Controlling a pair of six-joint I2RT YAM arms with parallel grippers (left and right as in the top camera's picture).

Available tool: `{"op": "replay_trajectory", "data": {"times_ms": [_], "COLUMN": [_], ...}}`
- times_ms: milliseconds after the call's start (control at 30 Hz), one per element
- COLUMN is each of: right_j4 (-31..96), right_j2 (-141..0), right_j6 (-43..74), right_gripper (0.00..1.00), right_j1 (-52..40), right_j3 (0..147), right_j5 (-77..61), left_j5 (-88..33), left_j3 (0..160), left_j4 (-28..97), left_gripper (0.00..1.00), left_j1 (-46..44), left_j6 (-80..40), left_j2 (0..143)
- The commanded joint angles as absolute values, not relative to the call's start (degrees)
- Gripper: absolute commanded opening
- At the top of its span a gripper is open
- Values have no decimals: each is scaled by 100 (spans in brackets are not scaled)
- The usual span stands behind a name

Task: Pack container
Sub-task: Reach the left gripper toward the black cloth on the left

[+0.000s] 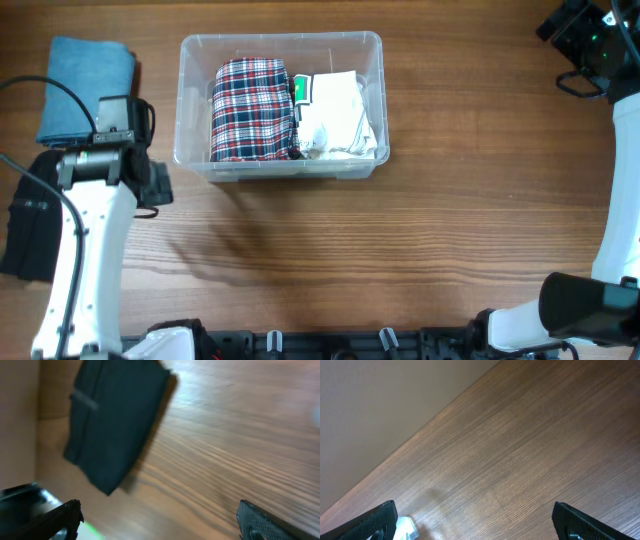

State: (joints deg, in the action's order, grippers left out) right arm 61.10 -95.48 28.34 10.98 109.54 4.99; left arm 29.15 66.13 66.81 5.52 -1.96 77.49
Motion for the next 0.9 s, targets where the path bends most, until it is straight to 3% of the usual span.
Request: {"op": "replay_trajectory", "data": {"times_ms": [0,100,133,167,267,300,567,867], "right_j4": [6106,6106,6106,6106,6106,6106,6106,6106], "right_j2": [-9568,-9568,-9568,-9568,-9568,-9568,-9568,-9568], "right_j6": [2888,2888,2891,2888,2888,2888,2888,2888], "right_gripper": [100,100,100,100,100,100,100,100], "right_j1": [1111,1111,1111,1111,1111,1111,1111,1111], "right_j3": [10938,10938,10938,10938,10938,10938,10938,10938], "right_j5": [558,558,558,558,558,558,558,558], "left_j5": [3352,2961,2213,1977,1804,1881,3210,3719], "left_j3": [6670,6670,6670,6670,6641,6637,6637,6624], "left_j4": [6639,6504,6239,6130,5824,5749,5039,4541], "left_gripper": [100,100,92,91,91,99,100,100], "left_j1": [1063,1673,1999,2121,2338,2342,2340,2261], "left_j6": [113,110,113,128,996,1511,2633,2814], "left_j2": [7909,7909,7909,7911,8001,8062,9048,10608]}}
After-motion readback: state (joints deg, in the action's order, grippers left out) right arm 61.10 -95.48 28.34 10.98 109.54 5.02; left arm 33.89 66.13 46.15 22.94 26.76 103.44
